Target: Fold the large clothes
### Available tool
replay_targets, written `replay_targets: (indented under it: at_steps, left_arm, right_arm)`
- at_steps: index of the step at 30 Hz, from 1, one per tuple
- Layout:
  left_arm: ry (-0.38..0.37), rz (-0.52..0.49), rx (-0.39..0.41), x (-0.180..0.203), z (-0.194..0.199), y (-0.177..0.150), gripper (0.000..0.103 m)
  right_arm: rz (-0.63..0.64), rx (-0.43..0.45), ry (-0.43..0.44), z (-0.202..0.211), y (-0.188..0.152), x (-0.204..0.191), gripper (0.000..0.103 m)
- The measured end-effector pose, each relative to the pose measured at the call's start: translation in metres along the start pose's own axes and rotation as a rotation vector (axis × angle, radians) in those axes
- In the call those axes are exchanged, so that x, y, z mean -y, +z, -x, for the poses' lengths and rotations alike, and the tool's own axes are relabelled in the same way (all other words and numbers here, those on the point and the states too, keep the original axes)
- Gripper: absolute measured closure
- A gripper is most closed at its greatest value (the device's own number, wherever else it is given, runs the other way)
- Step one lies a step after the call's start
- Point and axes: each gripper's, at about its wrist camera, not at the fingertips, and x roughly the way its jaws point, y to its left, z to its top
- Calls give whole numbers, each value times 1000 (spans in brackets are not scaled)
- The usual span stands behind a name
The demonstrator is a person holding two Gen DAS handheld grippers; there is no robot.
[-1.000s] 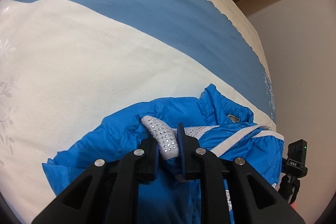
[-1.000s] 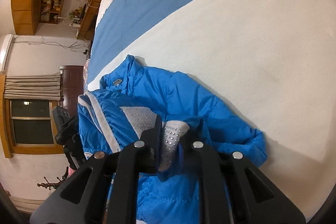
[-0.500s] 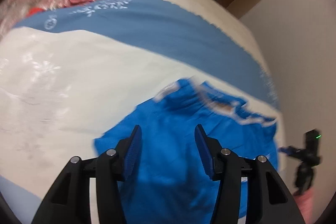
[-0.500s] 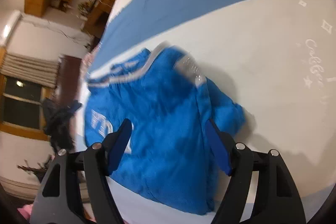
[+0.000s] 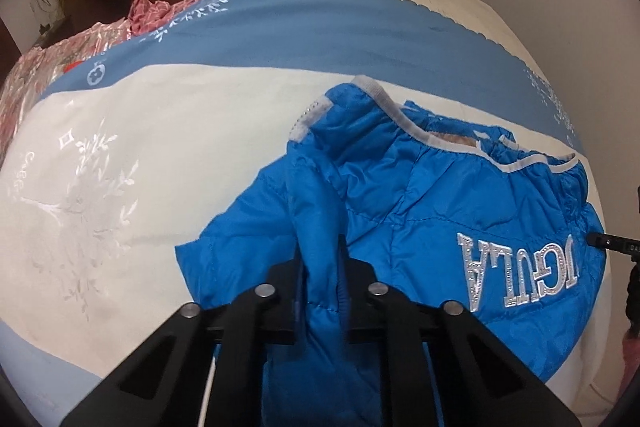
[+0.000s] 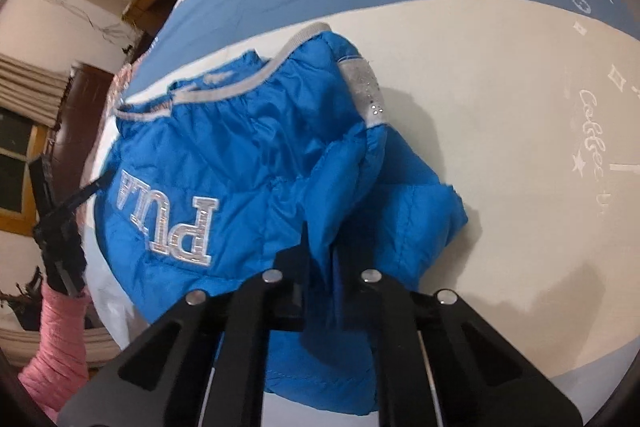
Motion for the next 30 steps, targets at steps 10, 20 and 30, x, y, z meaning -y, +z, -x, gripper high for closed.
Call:
replay_targets:
  at_steps: [10, 20, 30]
  left_arm:
    - [22, 31, 41, -4, -5, 30, 92]
    - [53, 25, -44, -6, -45, 19, 87]
    - [115, -5, 53, 8, 22, -2, 76]
  right_arm:
    - [-67, 38, -24, -4, 7, 14, 98]
    - [-108, -10, -83, -37, -3, 26, 94]
    - [-11, 59, -276, 25, -30, -18, 79]
